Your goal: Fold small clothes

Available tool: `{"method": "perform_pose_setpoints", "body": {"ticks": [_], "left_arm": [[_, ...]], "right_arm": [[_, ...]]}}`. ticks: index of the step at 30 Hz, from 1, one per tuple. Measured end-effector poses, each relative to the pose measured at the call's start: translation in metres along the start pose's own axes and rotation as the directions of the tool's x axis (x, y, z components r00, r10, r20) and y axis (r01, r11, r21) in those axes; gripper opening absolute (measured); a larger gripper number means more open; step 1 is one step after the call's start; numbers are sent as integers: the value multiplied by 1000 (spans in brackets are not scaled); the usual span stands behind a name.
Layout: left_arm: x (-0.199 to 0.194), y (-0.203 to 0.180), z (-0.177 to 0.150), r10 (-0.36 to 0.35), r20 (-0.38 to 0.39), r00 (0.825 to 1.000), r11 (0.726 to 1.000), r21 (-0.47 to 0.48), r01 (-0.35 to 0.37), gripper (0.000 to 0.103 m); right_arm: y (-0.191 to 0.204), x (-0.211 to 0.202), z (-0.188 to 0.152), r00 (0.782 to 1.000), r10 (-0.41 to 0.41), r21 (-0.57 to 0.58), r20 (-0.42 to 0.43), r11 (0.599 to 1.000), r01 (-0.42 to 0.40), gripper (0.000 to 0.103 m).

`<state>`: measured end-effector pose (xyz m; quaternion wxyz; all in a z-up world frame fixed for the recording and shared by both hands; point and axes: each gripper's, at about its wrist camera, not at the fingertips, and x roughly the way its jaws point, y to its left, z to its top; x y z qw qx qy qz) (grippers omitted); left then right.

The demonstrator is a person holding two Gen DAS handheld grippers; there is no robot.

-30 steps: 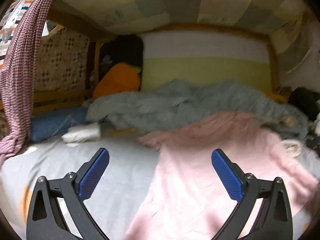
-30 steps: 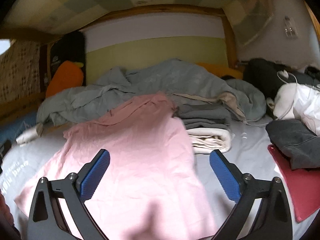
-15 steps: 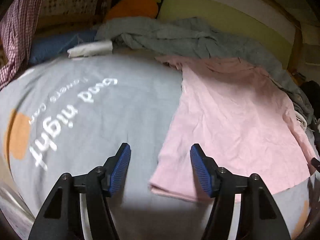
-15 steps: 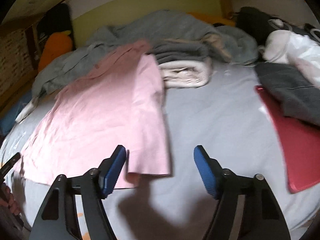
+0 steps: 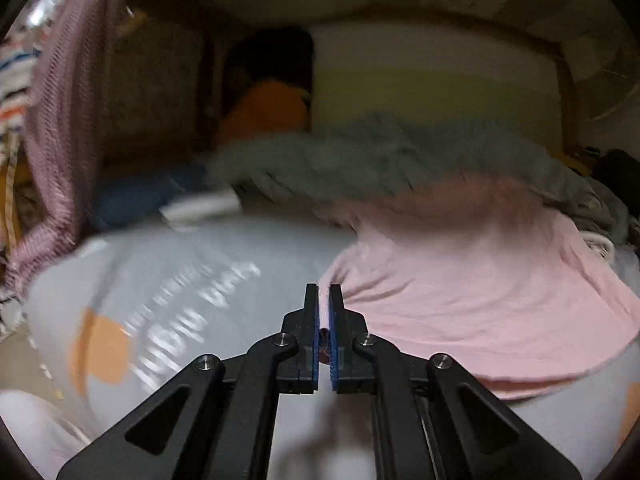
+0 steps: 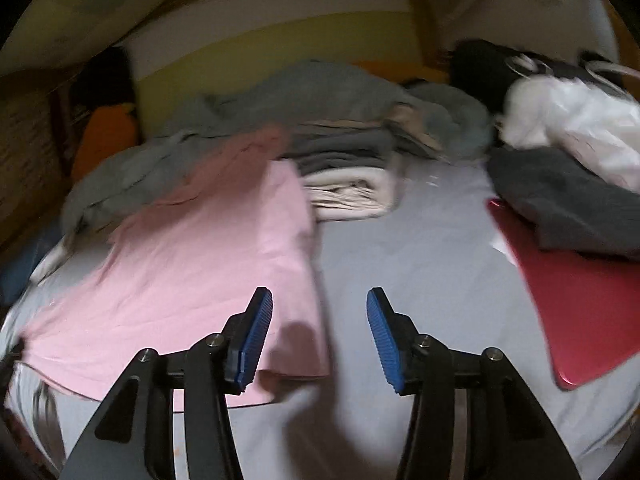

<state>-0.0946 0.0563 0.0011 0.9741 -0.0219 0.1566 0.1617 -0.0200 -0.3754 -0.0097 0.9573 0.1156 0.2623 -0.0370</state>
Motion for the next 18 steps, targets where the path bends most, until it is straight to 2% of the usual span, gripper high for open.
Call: {"method": "perform_pose_setpoints", "body": {"ticks": [3,4,7,9,11,13,16,17,18], "left_arm": [[5,13,2,126,-18,992,992,-19,-126,3],[10,19,0,160,-44,986,986,-32,-162,3],[32,36,-9,246,-175,953,965,-50,-258,3],[41,47,-17,253,-237,938,955,-91,-281,3],[41,57,-23,214,-268,939,950,-166,-264,3],[42,51,-25,222,-274,936,951,-150,-270,3],[33,41,-25,221,-238,946,955,-142,-259,3],[32,42,-23,196,-219,956,960,-157,-233,3],[28,41,-21,170,-189,967,964,-173,-203,3]], "right_arm": [[-9,6,-2,997,56,53,-47,997,-54,51],[-8,10,-3,993,92,57,-69,995,-88,51],[0,14,-7,985,133,49,-106,990,-129,51],[7,17,-11,980,151,35,-129,988,-148,51],[11,22,-18,956,230,67,-184,973,-221,54],[11,23,-31,937,272,123,-219,960,-250,59],[18,14,-41,949,237,64,-210,971,-229,57],[22,14,-41,952,226,48,-208,974,-221,24],[29,17,-41,949,211,17,-236,977,-213,1]]}}
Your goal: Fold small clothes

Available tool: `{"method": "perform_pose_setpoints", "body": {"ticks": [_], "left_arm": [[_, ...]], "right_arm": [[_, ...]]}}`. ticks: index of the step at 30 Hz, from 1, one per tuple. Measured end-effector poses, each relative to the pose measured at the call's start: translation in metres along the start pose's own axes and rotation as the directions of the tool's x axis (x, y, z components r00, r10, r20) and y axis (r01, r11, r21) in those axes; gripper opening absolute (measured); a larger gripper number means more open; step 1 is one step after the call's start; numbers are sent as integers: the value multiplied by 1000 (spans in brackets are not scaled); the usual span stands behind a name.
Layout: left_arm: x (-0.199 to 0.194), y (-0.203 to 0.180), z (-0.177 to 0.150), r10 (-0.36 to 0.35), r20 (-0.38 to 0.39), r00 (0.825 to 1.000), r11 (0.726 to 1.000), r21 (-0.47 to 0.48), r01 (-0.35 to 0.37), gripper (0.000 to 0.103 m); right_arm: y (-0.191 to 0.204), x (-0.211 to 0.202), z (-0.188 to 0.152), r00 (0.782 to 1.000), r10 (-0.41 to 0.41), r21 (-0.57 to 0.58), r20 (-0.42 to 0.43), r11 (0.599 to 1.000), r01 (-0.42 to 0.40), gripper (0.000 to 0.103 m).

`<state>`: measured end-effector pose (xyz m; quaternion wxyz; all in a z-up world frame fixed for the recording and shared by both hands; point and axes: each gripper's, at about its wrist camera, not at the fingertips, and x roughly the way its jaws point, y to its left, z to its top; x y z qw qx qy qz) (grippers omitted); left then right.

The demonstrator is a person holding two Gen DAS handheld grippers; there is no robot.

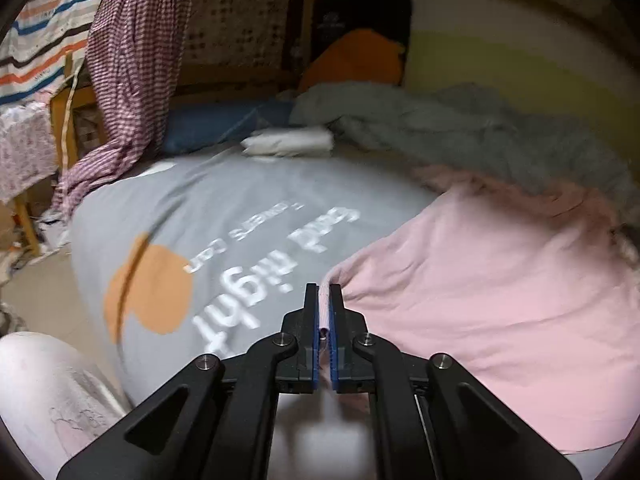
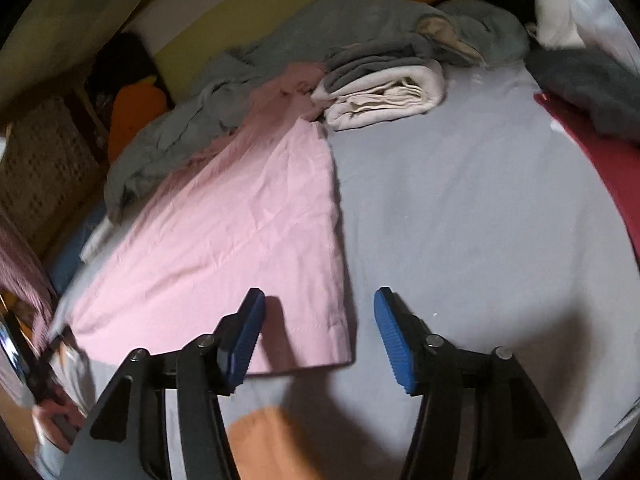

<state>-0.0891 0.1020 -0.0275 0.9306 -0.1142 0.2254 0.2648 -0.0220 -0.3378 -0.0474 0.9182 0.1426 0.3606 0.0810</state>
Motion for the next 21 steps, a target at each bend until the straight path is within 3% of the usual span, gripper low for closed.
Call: {"method": "perform_pose_setpoints", "body": {"ticks": [3,4,6,7,9,10,13,15,19,21], "left_arm": [[-21,-5,7,-60,100,993,998,17,58,3],[-28,-6,9,-77,122,989,997,28,74,3],[-40,-8,10,-86,149,985,996,47,80,3],[-43,-7,10,-99,151,984,994,49,93,3],[-46,-8,6,-103,112,988,993,72,95,3],[-43,-9,1,-87,78,993,992,98,79,3],[-25,-11,-24,-12,-55,998,987,159,21,3],[-7,-8,-38,-6,-184,983,988,148,34,4],[-12,-13,-41,15,-161,987,981,194,17,7],[-13,-13,-42,-18,-165,986,982,184,49,12]], "right_arm": [[9,-12,-5,993,-85,-47,79,995,89,3],[14,-31,-4,968,-168,-55,188,982,181,3],[15,-59,-3,923,-223,-23,313,970,242,3],[11,-77,-3,896,-256,20,363,963,268,3],[3,-92,-10,873,-303,68,382,951,301,3],[1,-91,-12,874,-329,70,357,943,326,3],[-12,-74,-22,906,-363,105,217,931,348,3],[-16,-54,-29,912,-389,100,130,920,378,3],[-27,-51,-30,912,-395,153,112,914,376,3],[-29,-57,-29,908,-396,174,133,912,372,11]]}}
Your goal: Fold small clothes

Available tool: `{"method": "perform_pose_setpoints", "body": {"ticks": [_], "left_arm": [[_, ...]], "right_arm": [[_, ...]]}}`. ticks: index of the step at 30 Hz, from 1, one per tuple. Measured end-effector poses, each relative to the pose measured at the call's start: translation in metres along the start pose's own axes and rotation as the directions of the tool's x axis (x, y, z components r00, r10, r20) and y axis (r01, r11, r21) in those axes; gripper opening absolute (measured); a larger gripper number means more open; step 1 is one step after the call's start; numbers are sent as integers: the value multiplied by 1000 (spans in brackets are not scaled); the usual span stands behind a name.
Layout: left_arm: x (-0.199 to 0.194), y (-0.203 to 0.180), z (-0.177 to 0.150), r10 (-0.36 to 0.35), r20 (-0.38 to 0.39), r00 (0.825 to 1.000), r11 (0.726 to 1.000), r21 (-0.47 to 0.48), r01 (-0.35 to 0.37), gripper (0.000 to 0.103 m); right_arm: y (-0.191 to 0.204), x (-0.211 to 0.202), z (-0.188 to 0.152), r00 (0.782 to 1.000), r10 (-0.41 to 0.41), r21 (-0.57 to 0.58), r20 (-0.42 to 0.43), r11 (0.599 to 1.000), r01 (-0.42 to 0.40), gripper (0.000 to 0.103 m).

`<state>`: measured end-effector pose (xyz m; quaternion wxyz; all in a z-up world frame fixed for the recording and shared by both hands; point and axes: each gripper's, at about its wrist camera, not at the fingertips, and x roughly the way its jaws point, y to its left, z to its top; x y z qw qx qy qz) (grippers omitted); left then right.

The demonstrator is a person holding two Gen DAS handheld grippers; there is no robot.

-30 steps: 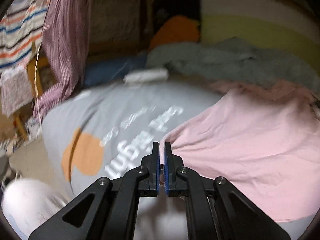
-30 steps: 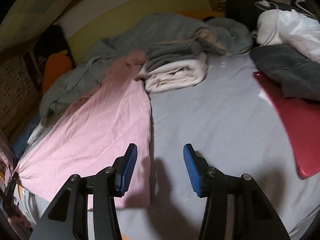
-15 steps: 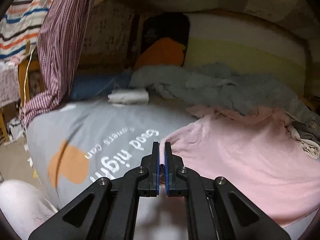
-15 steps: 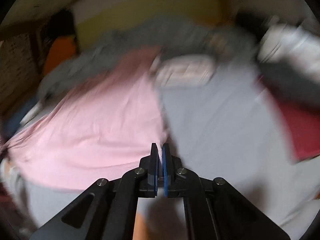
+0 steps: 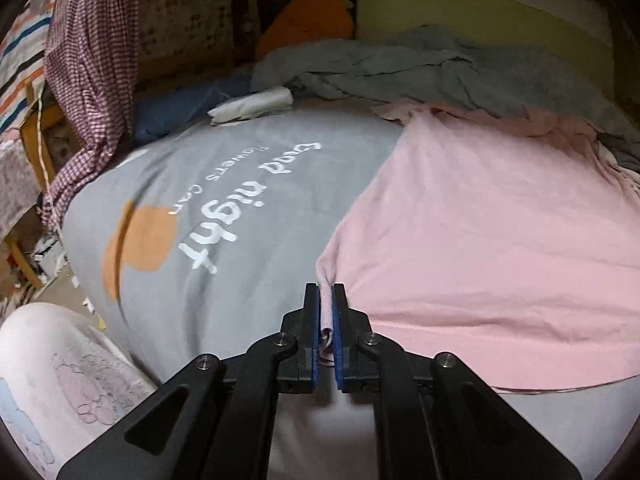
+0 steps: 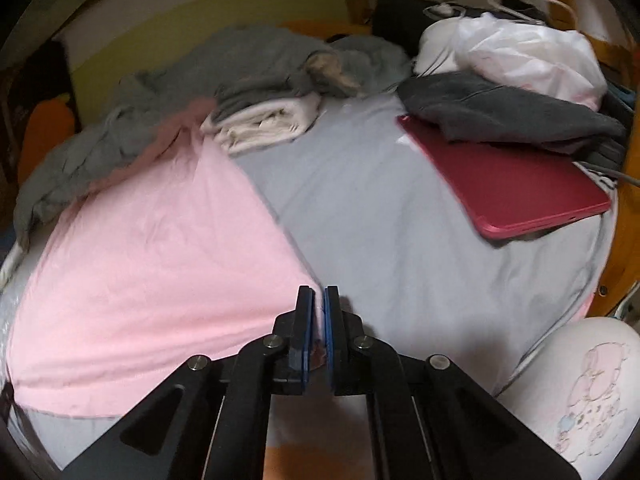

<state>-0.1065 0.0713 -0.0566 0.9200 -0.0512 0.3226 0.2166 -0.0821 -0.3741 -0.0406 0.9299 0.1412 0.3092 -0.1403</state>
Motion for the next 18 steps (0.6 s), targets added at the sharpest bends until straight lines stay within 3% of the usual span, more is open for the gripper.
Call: {"method": "perform_pose_setpoints", "body": {"ticks": [2,3,4,5,7,8,11,13,15,16,17,18], "left_arm": [[-3,8,3,-51,2,999,997,-58,51,52],[-6,12,5,-53,15,998,995,-84,54,77],[-11,15,8,-47,39,998,993,-102,51,77],[-15,18,13,-47,63,997,992,-113,54,77],[-11,22,28,-86,48,995,988,-123,92,77],[-5,21,41,-138,19,990,983,-119,140,77],[13,12,90,-211,-24,977,977,-44,210,77],[32,7,119,-291,-63,955,957,-28,290,77],[62,-1,146,-362,-154,919,932,-42,360,77],[77,-7,156,-393,-190,900,919,-58,390,77],[89,-13,163,-402,-209,891,915,-58,399,77],[100,-18,169,-381,-220,898,924,-43,381,74]], "right_arm": [[-8,-3,4,1000,5,36,6,999,-5,29],[-13,-3,7,999,32,63,4,997,-32,35],[-19,-3,9,998,63,83,3,995,-63,47],[-22,-4,12,996,87,93,2,992,-86,51],[-16,-1,22,989,145,70,-21,987,-143,51],[-10,3,29,986,165,35,-41,986,-163,51],[20,18,67,963,251,-108,-99,959,-262,51],[40,34,98,948,293,-176,-122,934,-311,51],[55,54,118,940,296,-201,-173,923,-328,52],[64,73,131,924,308,-201,-229,913,-354,52],[70,84,137,917,306,-198,-255,912,-360,52],[76,98,145,911,306,-200,-278,909,-367,52]]}}
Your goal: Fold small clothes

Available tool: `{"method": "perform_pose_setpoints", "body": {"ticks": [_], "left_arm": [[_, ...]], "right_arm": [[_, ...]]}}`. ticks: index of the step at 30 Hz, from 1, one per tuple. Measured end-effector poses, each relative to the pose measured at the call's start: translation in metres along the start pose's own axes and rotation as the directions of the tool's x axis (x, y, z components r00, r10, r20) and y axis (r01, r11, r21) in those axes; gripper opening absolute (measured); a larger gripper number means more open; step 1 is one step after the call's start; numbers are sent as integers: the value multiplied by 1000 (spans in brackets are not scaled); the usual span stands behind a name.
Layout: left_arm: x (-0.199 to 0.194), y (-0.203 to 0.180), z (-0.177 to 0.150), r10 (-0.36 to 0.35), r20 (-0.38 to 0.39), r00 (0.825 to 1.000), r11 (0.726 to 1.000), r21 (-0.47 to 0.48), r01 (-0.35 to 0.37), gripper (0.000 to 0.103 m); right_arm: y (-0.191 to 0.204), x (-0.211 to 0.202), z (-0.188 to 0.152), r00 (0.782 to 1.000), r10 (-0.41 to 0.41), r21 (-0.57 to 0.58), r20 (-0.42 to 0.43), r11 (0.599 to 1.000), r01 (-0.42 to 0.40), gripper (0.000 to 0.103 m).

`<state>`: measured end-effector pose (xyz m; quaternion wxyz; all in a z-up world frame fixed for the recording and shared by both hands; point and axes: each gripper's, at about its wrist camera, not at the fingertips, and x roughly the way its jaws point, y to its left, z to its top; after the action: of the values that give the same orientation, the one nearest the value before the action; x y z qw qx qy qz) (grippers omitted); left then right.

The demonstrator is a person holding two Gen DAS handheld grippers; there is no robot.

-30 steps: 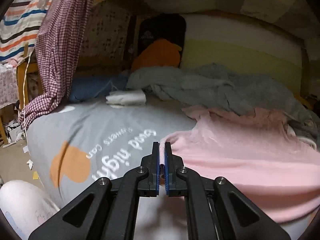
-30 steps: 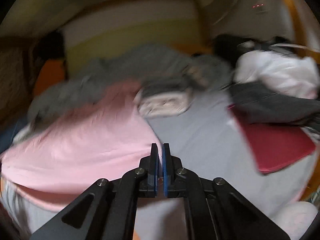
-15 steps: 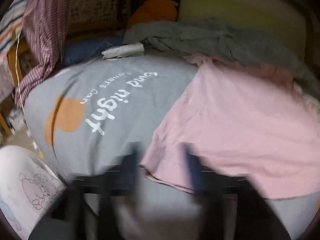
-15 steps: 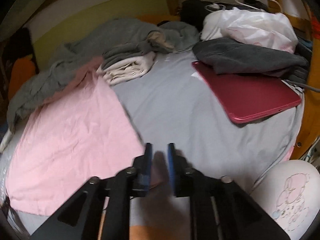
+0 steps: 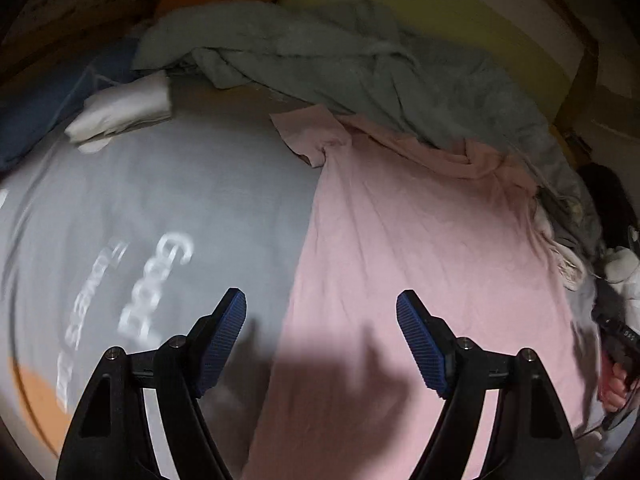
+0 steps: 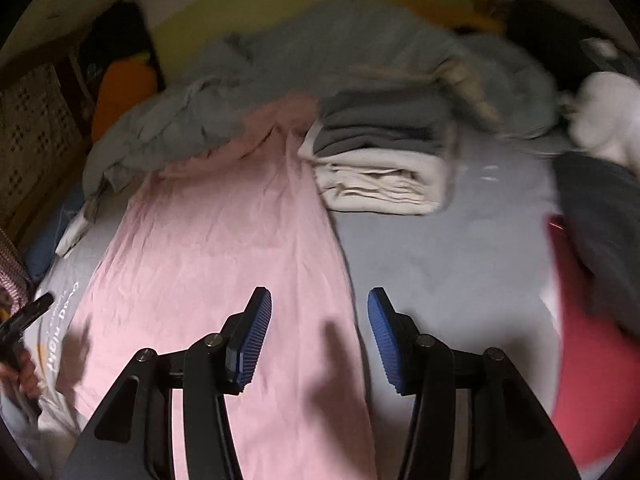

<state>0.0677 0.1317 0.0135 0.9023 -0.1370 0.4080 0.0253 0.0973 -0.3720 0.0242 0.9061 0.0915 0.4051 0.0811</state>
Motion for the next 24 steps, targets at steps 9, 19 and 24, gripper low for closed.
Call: {"method": "perform_pose_setpoints", "body": {"ticks": [9,19,24], "left_arm": [[72,13,16,12,-42,999,999,-39,-14,32],[62,28,23,21,57,998,996,-84,-16,1],[89,21,16,134,-4,991,991,-14,-134,1]], "right_arm": [[-18,83,39,989,69,14,-130,998,-68,39],[-16,87,40,1000,-28,61,-6,998,28,2],[-25,112,31,995,-64,88,-70,994,70,2]]}}
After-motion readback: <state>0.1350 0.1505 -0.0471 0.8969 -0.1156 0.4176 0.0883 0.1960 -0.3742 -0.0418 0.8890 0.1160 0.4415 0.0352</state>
